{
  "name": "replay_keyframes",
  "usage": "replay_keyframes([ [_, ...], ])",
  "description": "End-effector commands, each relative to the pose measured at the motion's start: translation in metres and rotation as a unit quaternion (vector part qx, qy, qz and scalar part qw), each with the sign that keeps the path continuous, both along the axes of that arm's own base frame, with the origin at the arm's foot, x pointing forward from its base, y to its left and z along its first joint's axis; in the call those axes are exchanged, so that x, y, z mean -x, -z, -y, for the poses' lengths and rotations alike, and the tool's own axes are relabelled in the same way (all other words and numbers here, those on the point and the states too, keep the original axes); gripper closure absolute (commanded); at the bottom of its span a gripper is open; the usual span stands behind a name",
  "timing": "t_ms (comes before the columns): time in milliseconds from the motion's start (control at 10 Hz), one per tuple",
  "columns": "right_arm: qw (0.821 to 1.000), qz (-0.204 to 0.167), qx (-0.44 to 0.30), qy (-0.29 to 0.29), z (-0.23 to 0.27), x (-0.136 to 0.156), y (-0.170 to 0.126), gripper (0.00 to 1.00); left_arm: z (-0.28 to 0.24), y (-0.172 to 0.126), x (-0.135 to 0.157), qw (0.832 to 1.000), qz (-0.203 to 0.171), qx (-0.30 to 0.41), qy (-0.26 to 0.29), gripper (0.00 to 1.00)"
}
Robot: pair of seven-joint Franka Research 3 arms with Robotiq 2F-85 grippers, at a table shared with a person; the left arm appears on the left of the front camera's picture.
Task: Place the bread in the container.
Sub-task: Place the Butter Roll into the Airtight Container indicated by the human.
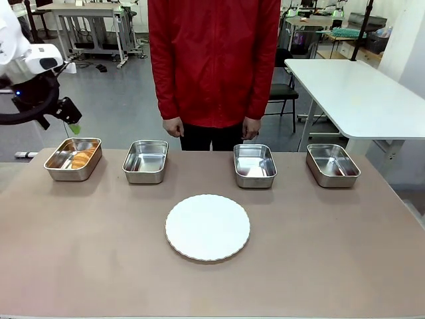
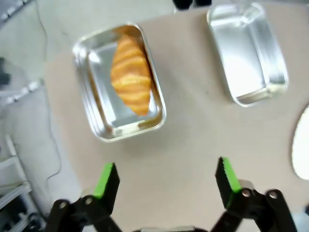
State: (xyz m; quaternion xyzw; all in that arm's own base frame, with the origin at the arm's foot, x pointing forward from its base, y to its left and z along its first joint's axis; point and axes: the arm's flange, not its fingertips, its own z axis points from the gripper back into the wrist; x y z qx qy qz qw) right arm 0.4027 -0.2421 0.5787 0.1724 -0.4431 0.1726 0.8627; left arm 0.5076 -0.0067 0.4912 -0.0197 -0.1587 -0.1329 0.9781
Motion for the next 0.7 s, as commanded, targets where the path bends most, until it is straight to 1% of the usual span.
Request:
replay_keyframes([
  [0, 1.000, 0.001, 0.002, -0.001, -0.001, 0.000, -0.002, 0.00, 0.003, 0.001, 0.047, 0.999, 0.038, -0.008, -0.007, 0.00],
  [200, 1.000, 0.001, 0.002, -0.001, -0.001, 0.000, -0.002, 0.00, 0.006, 0.000, 0.077, 0.998, 0.055, -0.006, -0.006, 0.00],
  [300, 1.000, 0.001, 0.002, -0.001, -0.001, 0.000, -0.002, 0.00, 0.004, 0.002, 0.082, 0.999, 0.048, -0.007, 0.005, 0.00],
  [400, 1.000, 0.001, 0.002, -0.001, -0.001, 0.000, -0.002, 0.00, 0.002, 0.005, 0.086, 0.999, 0.034, -0.001, 0.003, 0.00],
  [500, 1.000, 0.001, 0.002, -0.001, -0.001, 0.000, -0.002, 0.00, 0.000, 0.007, 0.091, 1.000, 0.029, -0.001, -0.003, 0.00],
  [600, 1.000, 0.001, 0.002, -0.001, -0.001, 0.000, -0.002, 0.00, -0.001, 0.008, 0.094, 1.000, 0.010, 0.006, 0.004, 0.00],
])
